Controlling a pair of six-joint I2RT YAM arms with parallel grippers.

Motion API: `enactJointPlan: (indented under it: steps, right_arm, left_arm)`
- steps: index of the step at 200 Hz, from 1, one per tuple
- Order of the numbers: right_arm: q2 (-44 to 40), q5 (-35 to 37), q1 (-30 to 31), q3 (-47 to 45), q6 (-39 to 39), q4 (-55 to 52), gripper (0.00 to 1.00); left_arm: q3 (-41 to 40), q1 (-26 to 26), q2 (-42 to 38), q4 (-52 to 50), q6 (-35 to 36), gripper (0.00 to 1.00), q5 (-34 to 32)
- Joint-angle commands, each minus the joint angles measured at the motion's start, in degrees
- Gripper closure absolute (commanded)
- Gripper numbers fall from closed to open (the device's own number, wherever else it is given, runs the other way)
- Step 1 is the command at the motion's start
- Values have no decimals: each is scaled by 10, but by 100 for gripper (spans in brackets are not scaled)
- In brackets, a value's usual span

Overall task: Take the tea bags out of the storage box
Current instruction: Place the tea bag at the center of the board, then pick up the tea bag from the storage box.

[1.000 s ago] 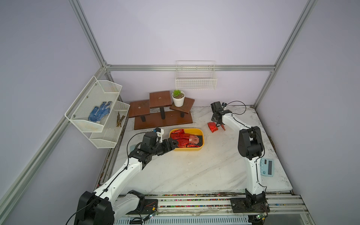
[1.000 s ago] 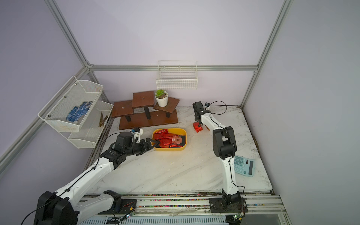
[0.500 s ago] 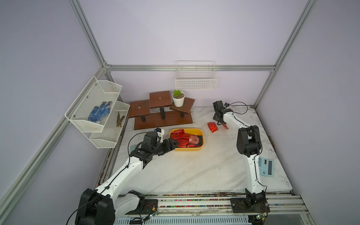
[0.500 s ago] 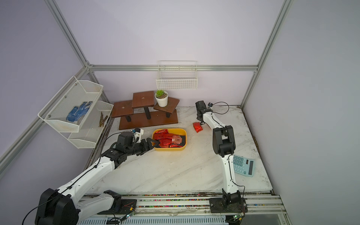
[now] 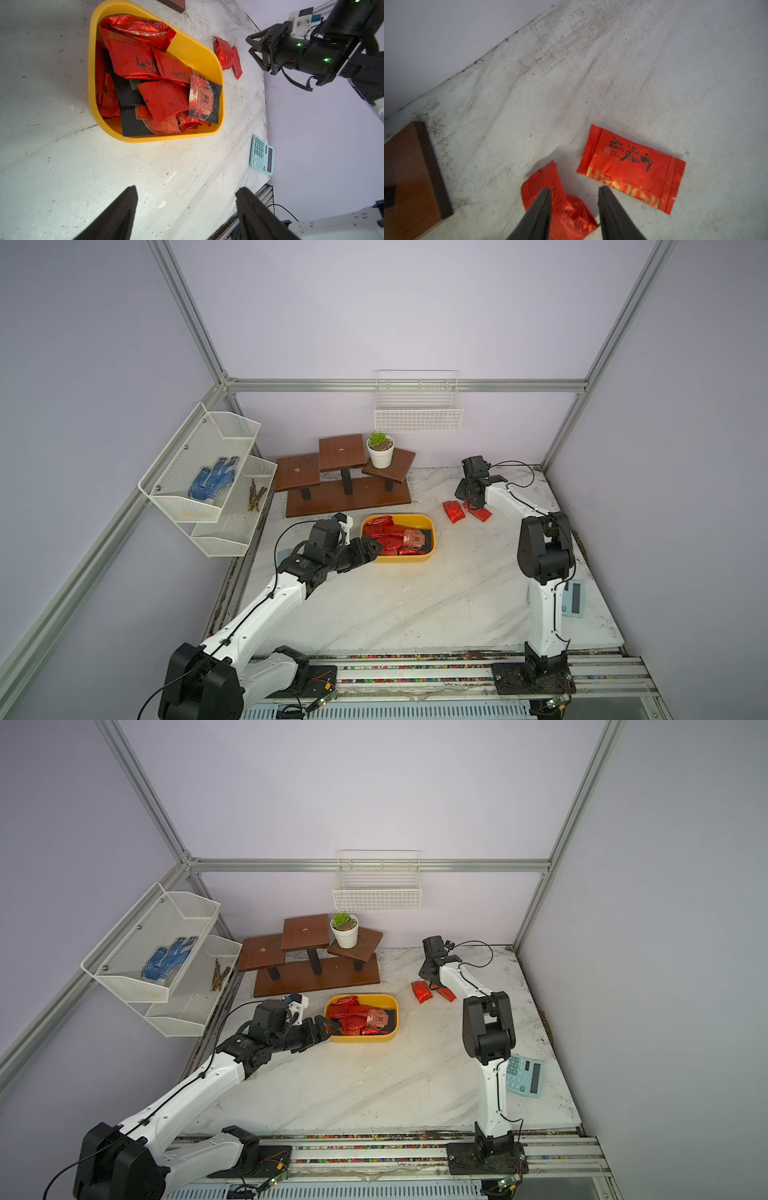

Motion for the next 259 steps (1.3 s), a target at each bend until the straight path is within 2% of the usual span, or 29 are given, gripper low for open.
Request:
enactJointPlan:
  steps: [1,16,56,92,114,131,162,191,222,259]
  right_arm:
    - [-82,-99,-3,-48,-41,87,60]
    - [-119,-155,-3,-95,-55,122,63]
    - [-187,-264,-2,-182,-74,145,62]
    - [-242,-324,4,-249,-80,148,65]
    - [-278,-345,10,-290,-86,147,66]
    - [-306,-355,14,-326,-90,147,67]
    - [-377,-367,14,-396,-93,152,67]
    - [-433,-386,18,-451,-94,149,67]
    - [-482,-394,21,-491,-99,133,67]
    - [-515,-397,21,-522,-106,120,66]
  left_arm:
    - [42,-15,13,-19,29,22,-19]
    - [54,-22,22,-26,34,22,-21]
    - [99,-34,51,-57,60,23,-28]
    - [168,-35,110,-105,114,27,-24]
    - [220,-35,152,-131,154,29,-13]
    - [263,-35,215,-147,181,31,0]
    - [325,-35,302,-158,196,34,37]
    - [367,-35,365,-158,201,34,43]
    - [396,-36,416,-160,204,39,57]
    - [399,-44,441,-158,202,39,57]
